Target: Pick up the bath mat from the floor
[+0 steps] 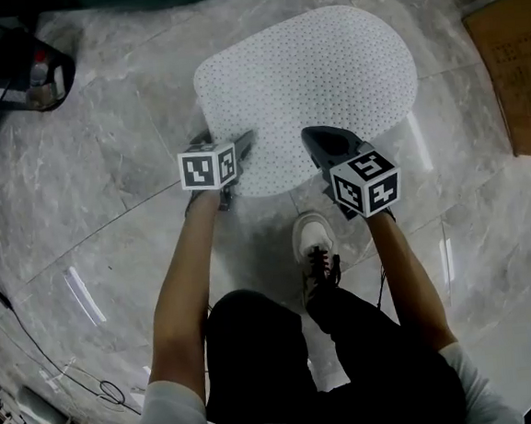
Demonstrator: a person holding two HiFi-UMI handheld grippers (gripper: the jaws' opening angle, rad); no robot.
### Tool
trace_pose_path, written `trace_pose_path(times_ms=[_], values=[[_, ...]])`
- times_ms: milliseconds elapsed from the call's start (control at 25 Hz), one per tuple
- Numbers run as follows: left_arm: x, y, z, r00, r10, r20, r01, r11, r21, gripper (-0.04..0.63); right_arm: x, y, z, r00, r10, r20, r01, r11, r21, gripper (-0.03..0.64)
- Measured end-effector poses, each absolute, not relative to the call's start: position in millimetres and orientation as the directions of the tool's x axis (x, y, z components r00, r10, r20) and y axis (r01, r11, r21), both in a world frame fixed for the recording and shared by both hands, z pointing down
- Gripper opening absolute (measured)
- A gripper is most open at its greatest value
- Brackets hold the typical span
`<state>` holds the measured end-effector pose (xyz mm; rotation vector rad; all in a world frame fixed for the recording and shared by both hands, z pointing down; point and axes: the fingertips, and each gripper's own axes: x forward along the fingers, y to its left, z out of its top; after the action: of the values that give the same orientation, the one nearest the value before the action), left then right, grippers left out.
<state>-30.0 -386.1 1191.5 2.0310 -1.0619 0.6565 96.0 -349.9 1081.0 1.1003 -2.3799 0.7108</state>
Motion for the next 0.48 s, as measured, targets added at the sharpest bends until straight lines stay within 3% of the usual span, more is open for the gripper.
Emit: trace_pose_path(times_ms=[160,200,280,360,480], values=[[-8,-383,1196,0.491,-0.472,0.732,-0.862,-0.381,0.334,0.349,115,-347,1068,-0.565,-0.617,0.548,-0.817,0.510,-0.269,0.014],[-13,-385,1197,0.449,-0.494,0.744,-0.885,-0.362,0.294,0.304,120,-346,1064,-0.555,-0.629,0.544,-0.825,0.500,-0.263,0.014],[-27,-392,1196,0.366,-0.544,0.755,-0.925,-0.299,0.233,0.102,132,-344,1058,-0.530,-0.653,0.541,-0.844,0.471,-0.257,0.014],[-34,-393,1193,0.339,-0.566,0.751,-0.938,-0.267,0.223,0.046,143,-340,1055,-0.507,-0.668,0.545,-0.859,0.443,-0.255,0.014],[-31,-389,1177,0.374,-0.573,0.729,-0.923,-0.303,0.236,0.037,149,-331,1045,-0.487,-0.670,0.560,-0.867,0.447,-0.219,0.014]])
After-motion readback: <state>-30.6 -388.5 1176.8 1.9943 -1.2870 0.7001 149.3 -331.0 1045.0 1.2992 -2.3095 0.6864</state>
